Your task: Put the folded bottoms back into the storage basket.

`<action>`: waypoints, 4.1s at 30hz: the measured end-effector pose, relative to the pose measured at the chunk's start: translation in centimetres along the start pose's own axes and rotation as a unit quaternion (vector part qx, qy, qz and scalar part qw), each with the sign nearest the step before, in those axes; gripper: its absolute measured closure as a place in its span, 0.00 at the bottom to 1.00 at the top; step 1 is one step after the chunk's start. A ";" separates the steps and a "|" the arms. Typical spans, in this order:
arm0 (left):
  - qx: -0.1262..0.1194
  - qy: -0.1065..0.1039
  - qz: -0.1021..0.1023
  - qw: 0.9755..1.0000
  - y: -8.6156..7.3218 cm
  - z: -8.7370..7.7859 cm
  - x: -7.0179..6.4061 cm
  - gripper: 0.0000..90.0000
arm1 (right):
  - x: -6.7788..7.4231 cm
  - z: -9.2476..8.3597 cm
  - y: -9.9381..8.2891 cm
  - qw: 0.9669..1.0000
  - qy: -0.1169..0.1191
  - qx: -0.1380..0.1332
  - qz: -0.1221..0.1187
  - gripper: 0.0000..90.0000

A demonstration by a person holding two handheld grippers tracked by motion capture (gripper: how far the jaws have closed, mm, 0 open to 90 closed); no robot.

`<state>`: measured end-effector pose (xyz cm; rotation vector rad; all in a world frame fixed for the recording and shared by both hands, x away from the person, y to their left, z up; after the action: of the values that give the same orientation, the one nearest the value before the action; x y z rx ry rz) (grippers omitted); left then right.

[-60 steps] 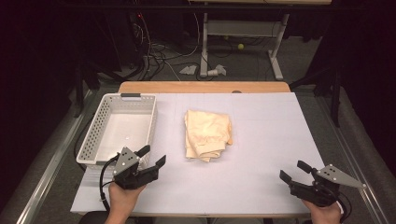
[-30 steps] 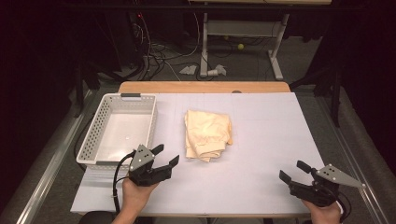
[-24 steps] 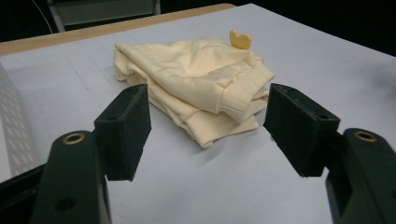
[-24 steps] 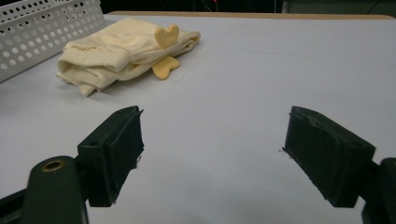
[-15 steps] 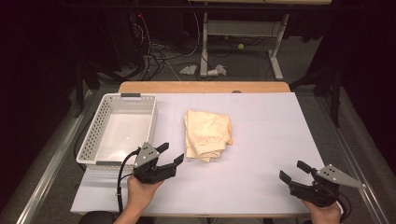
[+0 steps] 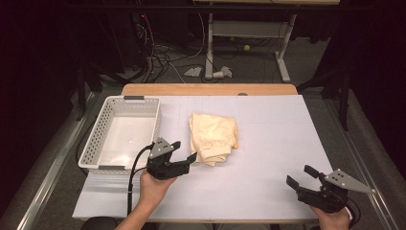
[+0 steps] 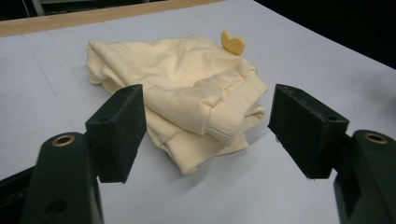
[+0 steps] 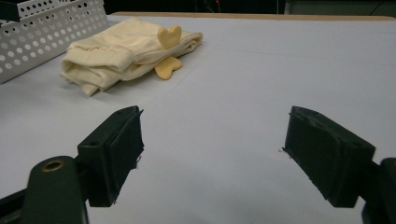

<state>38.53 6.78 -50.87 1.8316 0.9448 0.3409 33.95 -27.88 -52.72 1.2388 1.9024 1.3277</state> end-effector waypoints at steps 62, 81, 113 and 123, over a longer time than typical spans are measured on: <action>0.193 0.050 -0.067 0.978 3.0 8.6 5.1 0.23 | 0.0 0.1 -0.2 1.000 0.002 0.007 0.000 0.22; 0.244 0.067 -0.092 0.963 2.5 12.0 6.3 0.23 | 0.0 0.1 -0.2 1.000 0.002 0.007 -0.001 0.22; 0.261 0.048 -0.108 0.958 0.3 14.3 7.0 0.19 | 0.1 0.1 -0.2 1.000 0.003 0.008 -0.005 0.22; 0.259 0.011 -0.118 0.958 0.6 14.1 5.8 0.56 | 0.1 0.2 -0.2 1.000 0.003 0.011 -0.006 0.22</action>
<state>51.11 1.72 -57.85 2.1513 1.3467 -0.0446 33.98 -27.73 -53.01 1.2325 1.9309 1.3102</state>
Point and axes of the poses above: each handheld gripper's, and its own axes: z roughly forward along the jaws, y roughly out of its top, x roughly to its left, the point moved 10 cm from there along z, roughly forward along the jaws, and after that the axes turned 2 degrees about -y, right-handed, at the moved point
